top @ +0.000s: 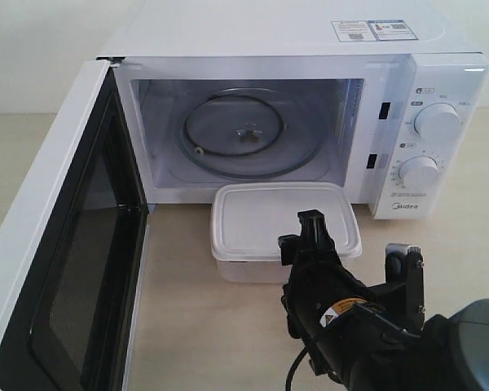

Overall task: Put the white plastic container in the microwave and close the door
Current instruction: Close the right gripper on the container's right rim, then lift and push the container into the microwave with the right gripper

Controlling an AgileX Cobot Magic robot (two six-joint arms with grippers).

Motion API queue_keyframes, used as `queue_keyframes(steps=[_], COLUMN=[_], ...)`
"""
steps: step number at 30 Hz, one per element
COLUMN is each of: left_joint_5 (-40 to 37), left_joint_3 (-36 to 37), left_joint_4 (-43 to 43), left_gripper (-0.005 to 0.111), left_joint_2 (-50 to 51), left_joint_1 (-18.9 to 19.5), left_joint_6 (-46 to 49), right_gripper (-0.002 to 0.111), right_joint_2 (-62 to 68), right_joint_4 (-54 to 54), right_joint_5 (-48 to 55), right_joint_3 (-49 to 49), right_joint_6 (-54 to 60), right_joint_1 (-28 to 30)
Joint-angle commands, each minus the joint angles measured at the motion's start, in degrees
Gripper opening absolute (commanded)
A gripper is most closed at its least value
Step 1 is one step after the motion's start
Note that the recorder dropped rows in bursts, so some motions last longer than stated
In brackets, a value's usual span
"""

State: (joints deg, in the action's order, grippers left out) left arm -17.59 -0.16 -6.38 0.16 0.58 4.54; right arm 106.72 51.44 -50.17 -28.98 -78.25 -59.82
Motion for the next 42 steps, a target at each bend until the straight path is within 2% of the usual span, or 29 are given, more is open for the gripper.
queue_keyframes(steps=[1, 5, 12, 18, 24, 28, 42], left_joint_5=[0.03, 0.03, 0.03, 0.03, 0.03, 0.03, 0.03], left_joint_3=[0.16, 0.16, 0.16, 0.16, 0.16, 0.16, 0.16], left_joint_4=[-0.3, -0.3, -0.3, -0.3, -0.3, -0.3, -0.3], left_gripper=[0.004, 0.004, 0.004, 0.004, 0.004, 0.004, 0.004], left_joint_2=[-0.16, -0.16, -0.16, -0.16, -0.16, -0.16, -0.16], left_joint_1=[0.16, 0.16, 0.16, 0.16, 0.16, 0.16, 0.16], left_joint_6=[0.2, 0.2, 0.2, 0.2, 0.2, 0.2, 0.2], right_gripper=[0.059, 0.059, 0.058, 0.034, 0.021, 0.0, 0.0], right_joint_2=[-0.26, -0.15, -0.15, 0.71, 1.88, 1.88, -0.3], right_joint_4=[-0.2, 3.83, 2.77, 2.64, 1.51, 0.97, -8.17], right_joint_5=[1.28, 2.12, 2.62, 0.9, 1.4, 1.2, -3.63], right_joint_3=[-1.0, -2.5, -2.5, -2.63, -2.63, -2.63, 0.43], right_joint_6=[2.53, 5.83, 6.81, 6.81, 5.91, 5.46, 4.58], right_joint_1=[1.65, 1.75, 3.29, 3.29, 3.29, 3.29, 3.17])
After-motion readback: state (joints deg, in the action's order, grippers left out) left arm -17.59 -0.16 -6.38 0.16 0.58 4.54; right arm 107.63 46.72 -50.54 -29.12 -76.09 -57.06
